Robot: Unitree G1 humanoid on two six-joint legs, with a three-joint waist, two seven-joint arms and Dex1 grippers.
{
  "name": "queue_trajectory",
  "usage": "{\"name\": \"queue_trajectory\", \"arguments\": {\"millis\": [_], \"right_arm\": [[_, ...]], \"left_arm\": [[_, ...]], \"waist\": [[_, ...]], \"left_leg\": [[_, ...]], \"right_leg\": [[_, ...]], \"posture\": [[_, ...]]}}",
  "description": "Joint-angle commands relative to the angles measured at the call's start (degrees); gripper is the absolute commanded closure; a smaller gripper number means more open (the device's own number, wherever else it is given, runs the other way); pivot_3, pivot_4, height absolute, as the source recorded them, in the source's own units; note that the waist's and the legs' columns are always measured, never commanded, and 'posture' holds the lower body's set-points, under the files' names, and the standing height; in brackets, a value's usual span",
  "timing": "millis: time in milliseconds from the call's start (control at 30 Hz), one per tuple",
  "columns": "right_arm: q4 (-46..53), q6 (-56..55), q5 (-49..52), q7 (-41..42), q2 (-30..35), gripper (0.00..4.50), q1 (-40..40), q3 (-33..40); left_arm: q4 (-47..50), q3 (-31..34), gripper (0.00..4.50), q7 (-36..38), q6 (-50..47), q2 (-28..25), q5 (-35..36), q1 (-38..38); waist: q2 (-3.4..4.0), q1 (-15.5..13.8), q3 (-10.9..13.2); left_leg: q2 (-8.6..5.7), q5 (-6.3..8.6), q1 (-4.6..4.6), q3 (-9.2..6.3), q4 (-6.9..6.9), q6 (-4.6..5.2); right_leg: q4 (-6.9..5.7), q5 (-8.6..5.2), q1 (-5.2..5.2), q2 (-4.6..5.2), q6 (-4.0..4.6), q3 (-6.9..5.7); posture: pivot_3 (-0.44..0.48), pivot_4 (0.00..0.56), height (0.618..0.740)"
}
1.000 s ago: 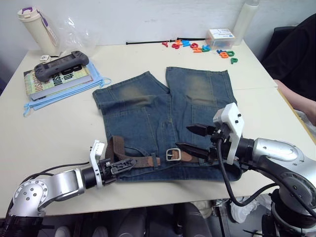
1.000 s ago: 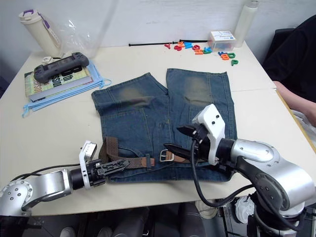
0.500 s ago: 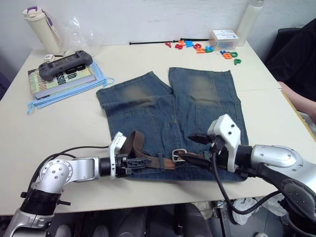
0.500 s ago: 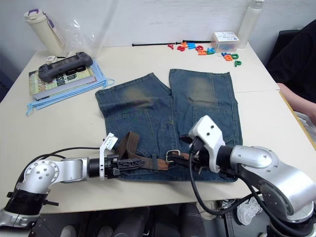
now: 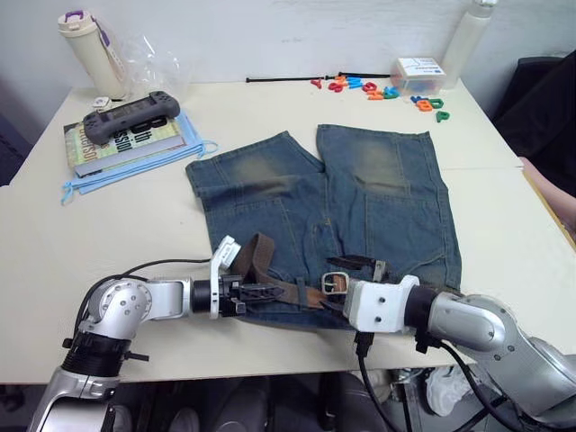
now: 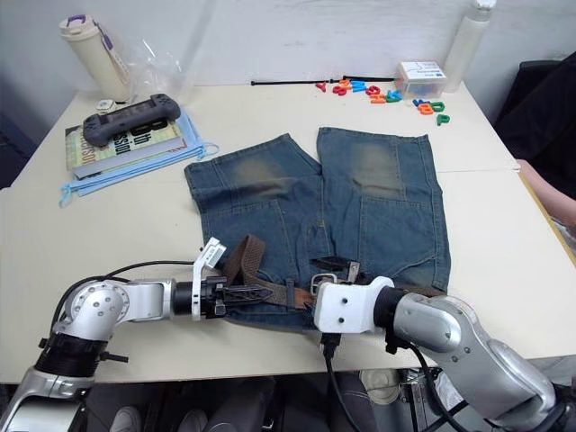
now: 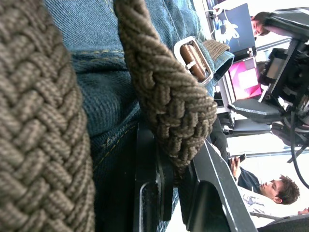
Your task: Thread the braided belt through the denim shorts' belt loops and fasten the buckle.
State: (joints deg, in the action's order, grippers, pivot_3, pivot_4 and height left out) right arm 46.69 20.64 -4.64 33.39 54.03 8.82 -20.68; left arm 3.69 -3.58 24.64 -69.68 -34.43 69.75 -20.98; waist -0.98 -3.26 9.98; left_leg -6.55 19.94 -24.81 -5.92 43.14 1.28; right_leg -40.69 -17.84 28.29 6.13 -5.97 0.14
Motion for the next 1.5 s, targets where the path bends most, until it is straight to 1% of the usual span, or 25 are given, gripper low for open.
{"name": "queue_trajectory", "arguments": {"millis": [33,167,400,533,700,967,1167,1367,1500], "right_arm": [[-1.7,-6.1,-7.8,-1.1,-1.0,0.81,-0.3,-1.1],[-5.2,-10.7,-14.6,-0.6,-0.7,0.81,-1.9,-1.8],[-9.1,-17.1,-20.7,0.2,-2.0,0.81,-4.4,-1.2],[-10.2,-18.8,-23.9,0.2,-5.0,0.81,-4.3,-2.6],[-12.4,-20.9,-28.6,1.4,-8.2,0.81,-4.4,-4.3],[-13.1,-24.0,-31.8,3.2,-10.2,0.81,-5.9,-4.6],[-13.4,-25.9,-32.7,5.2,-11.8,0.81,-5.0,-5.5],[-13.4,-29.0,-31.4,6.6,-6.6,0.81,-7.0,0.6],[-13.7,-31.3,-31.6,7.3,-5.4,0.81,-7.4,1.4]], "left_arm": [[-0.9,0.8,4.5,0.7,-1.2,1.0,-2.5,-0.2],[-0.5,1.9,4.5,1.2,-2.4,1.8,-3.0,0.2],[-0.2,4.0,4.5,1.5,-4.4,3.3,-4.5,0.5],[0.1,5.0,4.5,1.6,-5.4,4.0,-4.9,0.7],[0.4,6.8,4.5,1.1,-7.2,5.5,-4.6,1.0],[0.8,8.0,4.5,1.1,-8.9,6.4,-5.6,0.9],[0.4,8.5,4.5,1.6,-9.8,7.3,-6.5,0.3],[0.0,8.8,4.5,2.1,-10.4,8.0,-7.6,0.0],[-0.1,8.9,4.5,2.3,-10.8,8.5,-7.9,-0.1]], "waist": [[0.0,0.1,0.0],[0.0,0.1,0.0],[0.0,0.2,0.0],[-0.02,0.2,0.0],[-0.02,0.3,0.0],[-0.11,0.4,-0.1],[-0.25,0.5,-0.2],[-0.34,0.2,-0.3],[-0.35,0.2,-0.3]], "left_leg": [[-0.01,-0.01,0.01,0.0,0.0,0.01],[-0.02,-0.01,0.02,0.0,0.0,0.01],[-0.03,-0.02,0.08,0.02,0.01,0.0],[-0.03,-0.02,0.16,0.02,0.02,-0.02],[-0.01,0.01,0.61,0.0,0.0,-0.04],[-0.01,0.02,0.7,-0.03,0.0,-0.04],[0.02,0.03,0.72,-0.03,0.0,-0.07],[0.02,0.05,0.74,-0.03,0.01,-0.07],[0.01,0.06,0.73,-0.06,0.01,-0.04]], "right_leg": [[0.0,0.0,0.0,0.0,-0.01,0.0],[-0.04,0.0,0.01,0.0,-0.01,0.01],[-0.12,0.0,-0.01,0.0,0.0,0.04],[-0.14,0.0,-0.08,0.0,0.01,0.04],[-0.12,-0.04,-0.55,-0.02,0.06,0.0],[-0.12,-0.04,-0.64,-0.03,0.06,-0.03],[-0.12,-0.04,-0.65,-0.07,0.07,-0.03],[-0.09,-0.05,-0.69,-0.08,0.08,-0.04],[-0.01,-0.04,-0.74,-0.07,0.07,-0.05]], "posture": [[0.0,0.15,0.659],[0.0,0.15,0.659],[0.0,0.15,0.659],[0.0,0.15,0.659],[0.0,0.15,0.659],[0.0,0.15,0.659],[0.0,0.15,0.659],[0.0,0.15,0.659],[0.0,0.15,0.659]]}}
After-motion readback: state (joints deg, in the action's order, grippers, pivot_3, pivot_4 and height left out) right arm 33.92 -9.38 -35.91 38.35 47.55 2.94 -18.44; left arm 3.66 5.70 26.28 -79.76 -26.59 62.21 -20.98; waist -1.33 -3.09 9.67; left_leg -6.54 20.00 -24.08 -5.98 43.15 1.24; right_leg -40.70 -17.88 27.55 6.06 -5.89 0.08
